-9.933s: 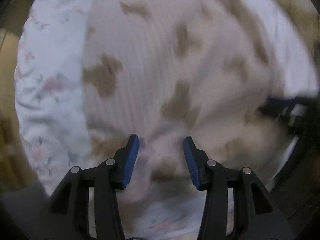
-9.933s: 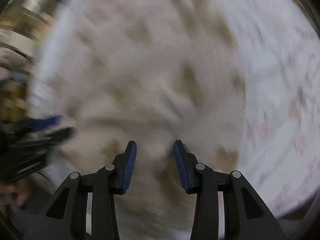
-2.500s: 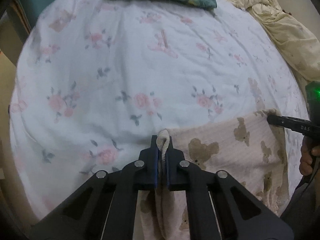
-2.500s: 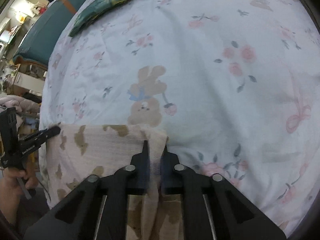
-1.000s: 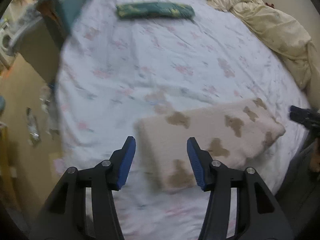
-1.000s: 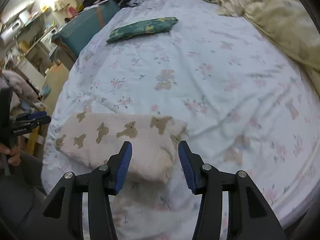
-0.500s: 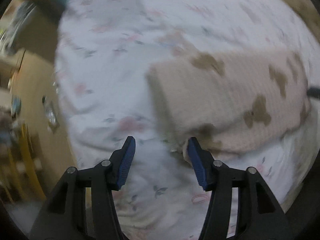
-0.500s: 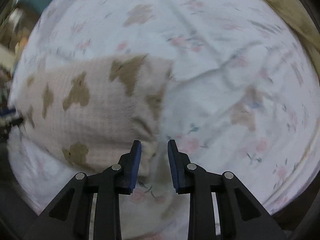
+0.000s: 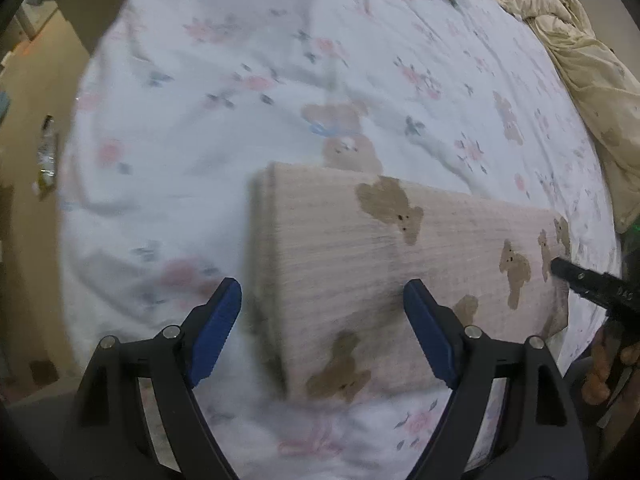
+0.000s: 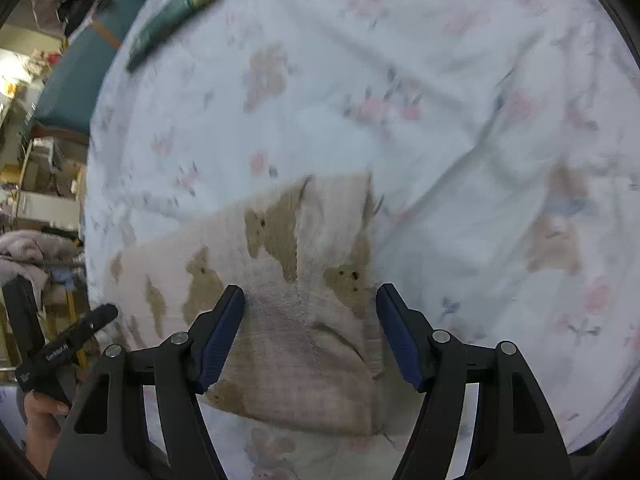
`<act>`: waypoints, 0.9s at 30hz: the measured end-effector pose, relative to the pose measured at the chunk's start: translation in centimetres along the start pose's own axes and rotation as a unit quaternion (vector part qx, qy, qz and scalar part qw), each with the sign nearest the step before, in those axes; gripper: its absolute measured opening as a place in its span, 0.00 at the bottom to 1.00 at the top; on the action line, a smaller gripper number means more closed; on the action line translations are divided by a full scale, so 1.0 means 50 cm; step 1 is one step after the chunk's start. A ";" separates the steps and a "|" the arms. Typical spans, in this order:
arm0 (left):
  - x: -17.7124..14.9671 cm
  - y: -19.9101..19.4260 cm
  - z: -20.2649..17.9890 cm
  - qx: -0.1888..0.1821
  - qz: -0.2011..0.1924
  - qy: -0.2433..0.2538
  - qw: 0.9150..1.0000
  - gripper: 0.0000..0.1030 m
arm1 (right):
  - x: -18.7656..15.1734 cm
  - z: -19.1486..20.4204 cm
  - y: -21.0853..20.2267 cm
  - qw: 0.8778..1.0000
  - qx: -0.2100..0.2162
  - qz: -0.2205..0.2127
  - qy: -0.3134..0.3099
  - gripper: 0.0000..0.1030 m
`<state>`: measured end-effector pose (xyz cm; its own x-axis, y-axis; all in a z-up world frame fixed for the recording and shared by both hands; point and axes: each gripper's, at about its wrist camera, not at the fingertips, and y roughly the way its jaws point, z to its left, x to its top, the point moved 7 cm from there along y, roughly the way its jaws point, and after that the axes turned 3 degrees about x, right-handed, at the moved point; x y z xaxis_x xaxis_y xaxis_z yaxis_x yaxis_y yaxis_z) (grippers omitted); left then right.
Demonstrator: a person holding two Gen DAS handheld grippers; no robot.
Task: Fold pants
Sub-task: 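Grasp the folded pants bundle with the left gripper while the right gripper grasps its other end, then lift the bundle with both grippers and carry it toward the green folded cloth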
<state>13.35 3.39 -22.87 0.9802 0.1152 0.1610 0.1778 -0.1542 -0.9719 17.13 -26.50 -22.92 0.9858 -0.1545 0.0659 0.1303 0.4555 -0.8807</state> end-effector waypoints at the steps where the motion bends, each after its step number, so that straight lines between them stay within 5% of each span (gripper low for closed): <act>1: 0.000 0.009 0.002 -0.002 0.002 0.000 1.000 0.78 | 0.001 0.002 0.013 1.000 0.001 0.008 -0.001 0.69; 6: -0.010 0.021 -0.011 -0.016 -0.002 0.015 1.000 0.72 | -0.020 -0.005 0.027 1.000 0.018 0.001 0.008 0.74; 9: -0.004 0.018 -0.025 -0.051 0.005 0.014 0.999 0.39 | -0.032 0.038 0.044 0.998 0.051 0.021 -0.026 0.65; 10: -0.004 0.017 -0.030 -0.064 0.009 0.015 0.998 0.18 | -0.036 0.048 0.044 0.998 0.040 0.019 -0.048 0.60; 11: -0.003 0.017 -0.034 -0.068 0.010 0.019 0.997 0.11 | -0.040 0.055 0.047 0.997 0.027 0.017 -0.065 0.49; 14: 0.000 -0.003 -0.047 -0.062 -0.009 0.044 0.997 0.09 | -0.035 0.061 0.040 0.997 0.025 -0.001 -0.071 0.15; 21: 0.018 -0.108 -0.056 -0.088 -0.089 0.051 0.991 0.08 | -0.033 0.095 -0.038 0.991 0.042 -0.063 -0.108 0.12; 27: 0.022 -0.205 -0.064 -0.094 -0.163 0.074 0.979 0.08 | -0.045 0.163 -0.140 0.972 0.035 -0.157 -0.172 0.12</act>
<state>12.88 1.97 -12.17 0.8683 0.0478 0.4937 0.4823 -0.3133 -0.8180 14.84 -22.19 -13.11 0.8718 0.0014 0.4899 0.4253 0.4944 -0.7581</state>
